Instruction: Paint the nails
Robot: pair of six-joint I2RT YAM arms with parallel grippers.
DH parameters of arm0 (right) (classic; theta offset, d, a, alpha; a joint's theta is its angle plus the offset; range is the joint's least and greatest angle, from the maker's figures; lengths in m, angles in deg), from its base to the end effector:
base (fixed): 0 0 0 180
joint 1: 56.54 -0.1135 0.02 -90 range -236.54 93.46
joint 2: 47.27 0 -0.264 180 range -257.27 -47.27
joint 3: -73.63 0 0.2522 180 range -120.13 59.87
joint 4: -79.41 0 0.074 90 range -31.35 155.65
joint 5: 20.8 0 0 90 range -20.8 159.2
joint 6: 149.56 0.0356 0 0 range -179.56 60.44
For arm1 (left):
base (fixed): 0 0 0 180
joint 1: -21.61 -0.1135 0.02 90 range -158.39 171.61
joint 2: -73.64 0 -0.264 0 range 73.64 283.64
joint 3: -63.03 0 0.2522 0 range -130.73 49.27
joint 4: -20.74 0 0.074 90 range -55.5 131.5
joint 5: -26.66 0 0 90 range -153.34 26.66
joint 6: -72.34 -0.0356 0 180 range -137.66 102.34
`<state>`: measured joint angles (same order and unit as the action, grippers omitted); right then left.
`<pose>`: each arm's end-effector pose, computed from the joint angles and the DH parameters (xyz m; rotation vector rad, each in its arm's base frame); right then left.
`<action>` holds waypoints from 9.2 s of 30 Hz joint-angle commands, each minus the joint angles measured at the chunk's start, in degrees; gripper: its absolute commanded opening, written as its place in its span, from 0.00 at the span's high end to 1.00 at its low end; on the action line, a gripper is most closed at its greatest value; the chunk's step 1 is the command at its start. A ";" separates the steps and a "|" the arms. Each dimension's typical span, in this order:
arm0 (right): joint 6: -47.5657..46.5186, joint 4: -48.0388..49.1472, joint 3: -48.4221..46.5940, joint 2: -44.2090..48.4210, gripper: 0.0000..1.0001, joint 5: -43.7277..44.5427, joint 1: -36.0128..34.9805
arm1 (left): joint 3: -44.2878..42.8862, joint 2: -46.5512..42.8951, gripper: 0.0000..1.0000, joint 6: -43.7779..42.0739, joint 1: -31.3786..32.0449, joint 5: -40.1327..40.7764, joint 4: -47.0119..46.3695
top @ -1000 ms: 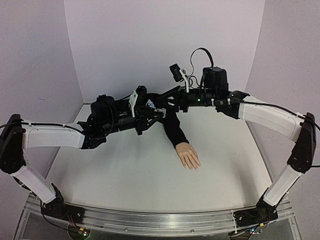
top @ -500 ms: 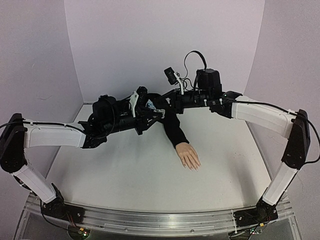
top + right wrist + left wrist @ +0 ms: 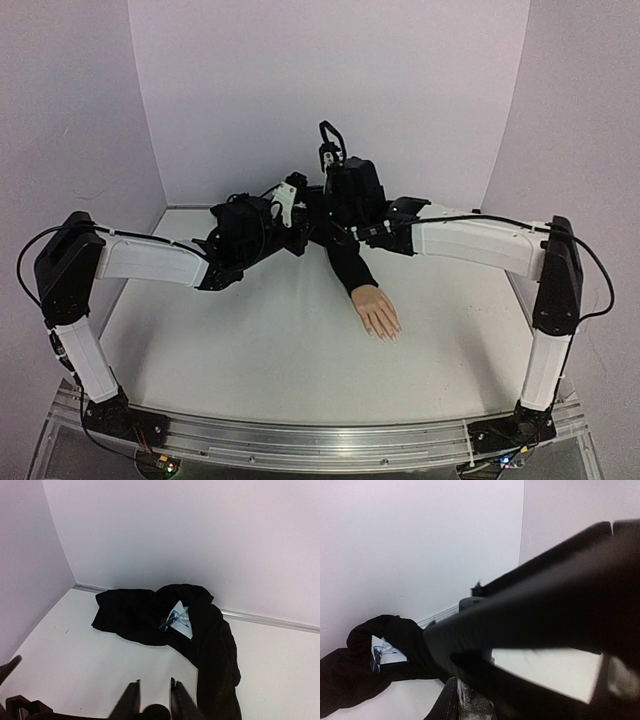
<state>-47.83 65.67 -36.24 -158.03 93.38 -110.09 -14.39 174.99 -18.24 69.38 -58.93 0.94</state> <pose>0.2902 0.3684 0.3295 -0.3641 1.7870 0.4251 0.2787 -0.3030 0.2622 0.6301 1.5499 -0.5637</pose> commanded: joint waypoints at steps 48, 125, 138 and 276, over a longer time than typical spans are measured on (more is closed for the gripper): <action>-0.89 -4.41 -2.10 1.38 1.00 17.13 -7.36 | -2.70 -6.97 1.00 6.65 -3.91 4.60 1.24; -4.16 -3.32 -7.62 0.62 0.56 -78.36 13.60 | 6.46 -12.41 1.00 10.65 -8.27 -35.97 -1.57; -3.88 -2.84 -5.95 -0.40 1.00 -75.52 13.30 | 3.44 -10.04 1.00 10.95 -8.71 -32.81 -1.40; -5.42 -7.23 0.86 8.13 0.71 -72.66 13.71 | 2.76 -8.06 1.00 10.02 -4.08 -33.91 -1.18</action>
<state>-53.04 58.08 -32.84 -148.03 28.66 -96.06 -9.36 168.75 -8.55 65.32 -89.46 1.94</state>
